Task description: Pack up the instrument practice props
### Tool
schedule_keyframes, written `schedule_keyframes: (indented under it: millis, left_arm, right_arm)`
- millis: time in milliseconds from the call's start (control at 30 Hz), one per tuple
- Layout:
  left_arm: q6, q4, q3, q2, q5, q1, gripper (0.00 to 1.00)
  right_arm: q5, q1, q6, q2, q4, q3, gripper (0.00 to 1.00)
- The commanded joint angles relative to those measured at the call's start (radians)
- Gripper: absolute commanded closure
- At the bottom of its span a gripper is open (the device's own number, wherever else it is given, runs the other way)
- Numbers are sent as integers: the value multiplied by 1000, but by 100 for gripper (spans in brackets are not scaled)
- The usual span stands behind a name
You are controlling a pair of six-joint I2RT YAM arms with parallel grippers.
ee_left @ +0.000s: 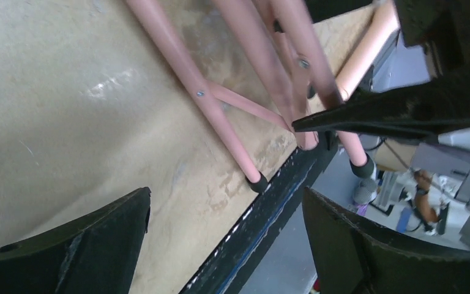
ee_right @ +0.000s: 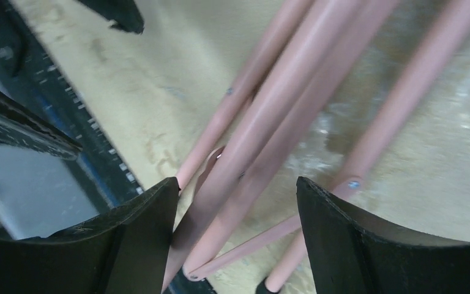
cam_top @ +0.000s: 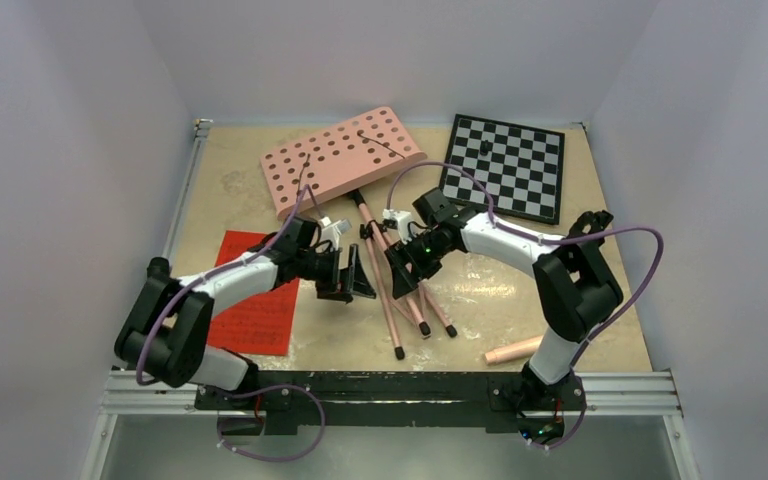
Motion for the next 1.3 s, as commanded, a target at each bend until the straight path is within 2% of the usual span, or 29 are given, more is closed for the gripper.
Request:
schedule_keyframes:
  millis: [0,267,333,400,467,600,800,933,1033,1133,1267]
  left_arm:
    - [-125,126,70,120,-47,-16,2]
    - [-207,169,188,295,-56,-50,2]
    - [-219,182,198,311,-55,-49,2]
    - [-223,200,208,321,-48,-53,2]
    - [-237,246,210,331,-40,-55,2]
    - [-275,294,225,360,-43,-59,1]
    - [-301,308,235,400,-48,-45,2]
    - [-334,345,219,436,-42,-44,8]
    - [-345,358,221,459,-34,-45,18]
    - [-284,261,274,475,-62,-44,24]
    - [-129,68,365,464,-98,-35,29]
  right_arm:
    - [328,-5,9,-29,-6,69,27]
    - [405,-6,48,-109,-126,134,26]
    - [433,-5,55,-112,-112,116,20]
    - [462,-7,72,-91,-85,91,10]
    - [432,-7,73,-51,-63,81,7]
    - [307,-7,103,30,-23,86,14]
    - [224,-7,205,89,31,39,16]
    - [215,-6,221,105,85,-37,18]
    - [212,-1,255,122,126,-68,20]
    - [182,15,284,151,143,-61,23]
    - [161,61,324,202,167,-22,35]
